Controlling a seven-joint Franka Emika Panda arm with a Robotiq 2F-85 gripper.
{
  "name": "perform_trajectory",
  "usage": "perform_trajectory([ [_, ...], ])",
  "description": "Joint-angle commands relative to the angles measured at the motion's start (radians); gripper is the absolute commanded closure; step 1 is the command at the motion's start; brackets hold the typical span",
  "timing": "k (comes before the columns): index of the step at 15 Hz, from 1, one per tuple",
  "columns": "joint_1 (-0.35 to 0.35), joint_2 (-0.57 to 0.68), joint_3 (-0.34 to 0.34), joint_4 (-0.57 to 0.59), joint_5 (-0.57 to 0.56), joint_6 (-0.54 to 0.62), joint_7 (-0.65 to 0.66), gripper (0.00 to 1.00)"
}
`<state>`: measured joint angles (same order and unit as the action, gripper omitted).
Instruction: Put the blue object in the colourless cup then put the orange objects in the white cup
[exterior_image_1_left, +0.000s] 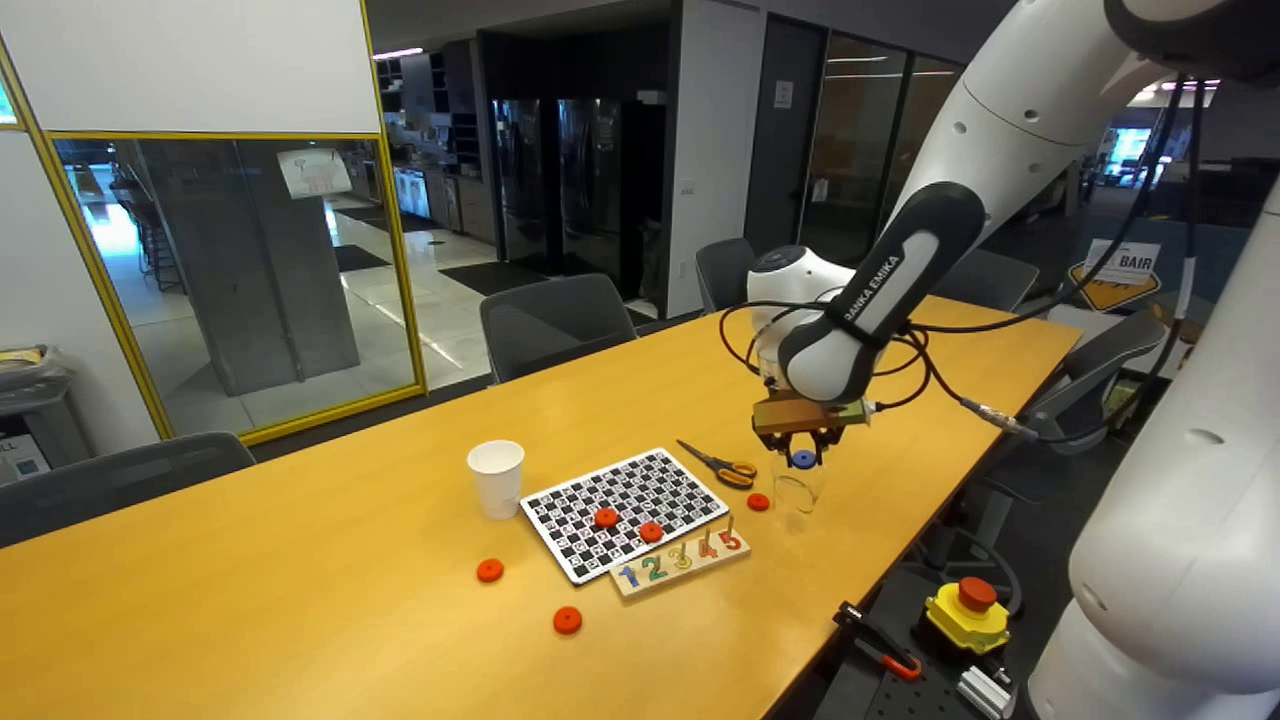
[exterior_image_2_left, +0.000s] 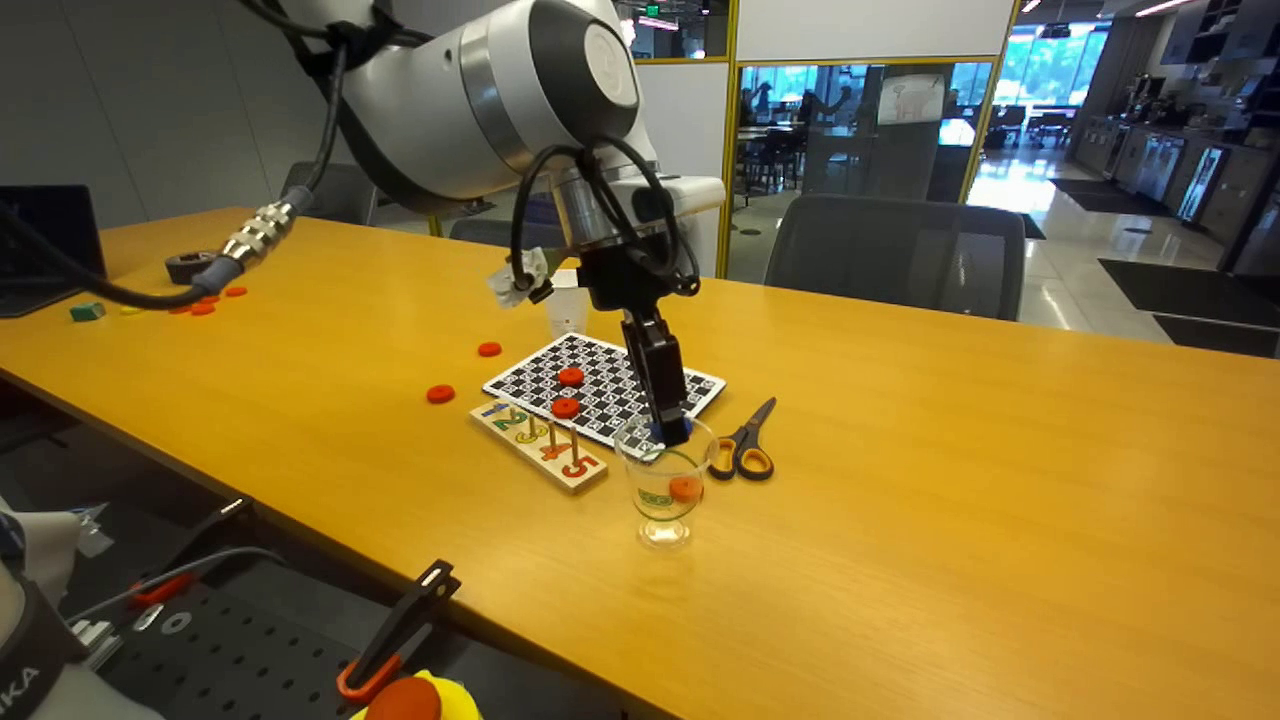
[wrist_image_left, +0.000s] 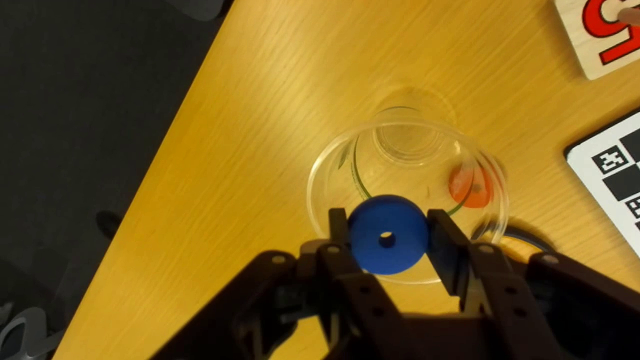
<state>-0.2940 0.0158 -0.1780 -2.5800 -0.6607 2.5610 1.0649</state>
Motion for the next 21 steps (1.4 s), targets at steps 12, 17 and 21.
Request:
perform_trajectory([
  [12, 0.051, -0.001, -0.025, 0.081, 0.222, 0.057, -0.378, 0.00],
  [17, 0.064, 0.054, -0.012, 0.155, 0.409, 0.066, -0.753, 0.00],
  [21, 0.068, 0.138, 0.004, 0.226, 0.549, 0.041, -1.060, 0.00],
])
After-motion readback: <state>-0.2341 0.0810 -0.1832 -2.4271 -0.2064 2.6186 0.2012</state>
